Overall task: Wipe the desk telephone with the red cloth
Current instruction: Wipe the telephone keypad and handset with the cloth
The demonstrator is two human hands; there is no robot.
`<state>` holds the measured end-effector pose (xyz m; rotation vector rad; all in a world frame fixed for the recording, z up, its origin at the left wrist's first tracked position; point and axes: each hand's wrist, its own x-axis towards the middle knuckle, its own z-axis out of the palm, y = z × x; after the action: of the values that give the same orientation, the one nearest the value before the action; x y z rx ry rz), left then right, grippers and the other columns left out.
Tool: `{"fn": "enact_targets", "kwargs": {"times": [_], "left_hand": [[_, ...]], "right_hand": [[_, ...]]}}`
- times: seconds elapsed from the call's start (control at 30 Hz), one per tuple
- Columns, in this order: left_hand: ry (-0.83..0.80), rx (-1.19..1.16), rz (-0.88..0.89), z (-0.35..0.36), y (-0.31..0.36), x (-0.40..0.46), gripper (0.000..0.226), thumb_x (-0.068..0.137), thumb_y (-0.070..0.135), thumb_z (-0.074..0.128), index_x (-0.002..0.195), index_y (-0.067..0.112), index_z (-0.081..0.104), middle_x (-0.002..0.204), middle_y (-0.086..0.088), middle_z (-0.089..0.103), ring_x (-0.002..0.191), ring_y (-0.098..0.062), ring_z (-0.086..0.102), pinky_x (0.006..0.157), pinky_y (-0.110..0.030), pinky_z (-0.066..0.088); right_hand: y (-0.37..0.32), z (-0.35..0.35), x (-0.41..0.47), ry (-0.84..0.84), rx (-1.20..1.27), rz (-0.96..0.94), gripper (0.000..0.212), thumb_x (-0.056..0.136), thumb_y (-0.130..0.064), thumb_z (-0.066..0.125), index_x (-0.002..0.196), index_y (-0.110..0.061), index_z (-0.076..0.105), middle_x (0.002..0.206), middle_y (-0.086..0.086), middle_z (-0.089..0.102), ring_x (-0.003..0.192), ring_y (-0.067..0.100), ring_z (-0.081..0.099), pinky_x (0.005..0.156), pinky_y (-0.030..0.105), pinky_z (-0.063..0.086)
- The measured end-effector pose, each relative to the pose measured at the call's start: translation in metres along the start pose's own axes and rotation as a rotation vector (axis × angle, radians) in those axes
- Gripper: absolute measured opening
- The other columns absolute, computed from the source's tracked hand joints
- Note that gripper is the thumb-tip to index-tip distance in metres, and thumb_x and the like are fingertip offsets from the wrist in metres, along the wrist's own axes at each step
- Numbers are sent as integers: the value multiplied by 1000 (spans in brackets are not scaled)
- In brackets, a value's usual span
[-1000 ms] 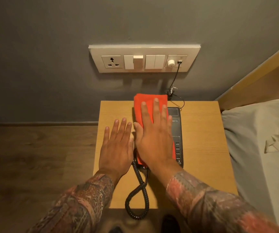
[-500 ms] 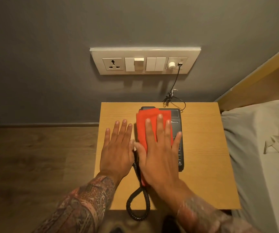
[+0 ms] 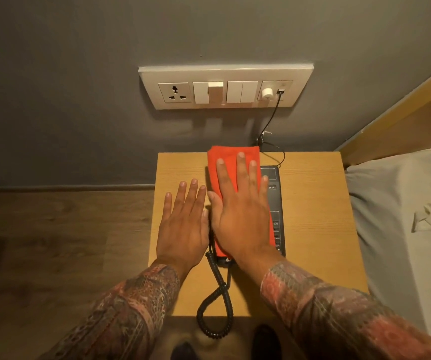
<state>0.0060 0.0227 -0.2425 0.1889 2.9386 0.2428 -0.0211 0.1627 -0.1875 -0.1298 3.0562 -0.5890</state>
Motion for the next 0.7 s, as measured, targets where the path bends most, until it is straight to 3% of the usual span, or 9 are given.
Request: {"fn": "enact_targets", "kwargs": {"times": [0.23, 0.43, 0.7], "left_hand": [[18, 22, 4, 4, -2, 0, 63, 109, 41, -2, 167, 18, 0, 179, -6, 2, 165, -26, -3, 133, -56, 10], [22, 6, -11, 5, -1, 0, 62, 109, 41, 5, 167, 19, 3, 178, -5, 3, 165, -24, -3, 133, -56, 9], [20, 8, -10, 4, -1, -1, 61, 110, 40, 8, 167, 20, 0, 178, -4, 0, 165, -24, -5, 134, -55, 8]], "right_hand": [[15, 6, -44, 10, 19, -6, 66, 111, -52, 24, 170, -29, 6, 179, 8, 0, 164, 30, -6, 130, 56, 2], [30, -6, -27, -27, -16, 40, 70, 109, -53, 22, 170, -24, 4, 179, 8, -5, 164, 30, -9, 131, 55, -1], [43, 9, -30, 43, -77, -19, 71, 111, -54, 16, 170, -17, 8, 179, 8, 6, 165, 28, -2, 131, 57, 5]]}}
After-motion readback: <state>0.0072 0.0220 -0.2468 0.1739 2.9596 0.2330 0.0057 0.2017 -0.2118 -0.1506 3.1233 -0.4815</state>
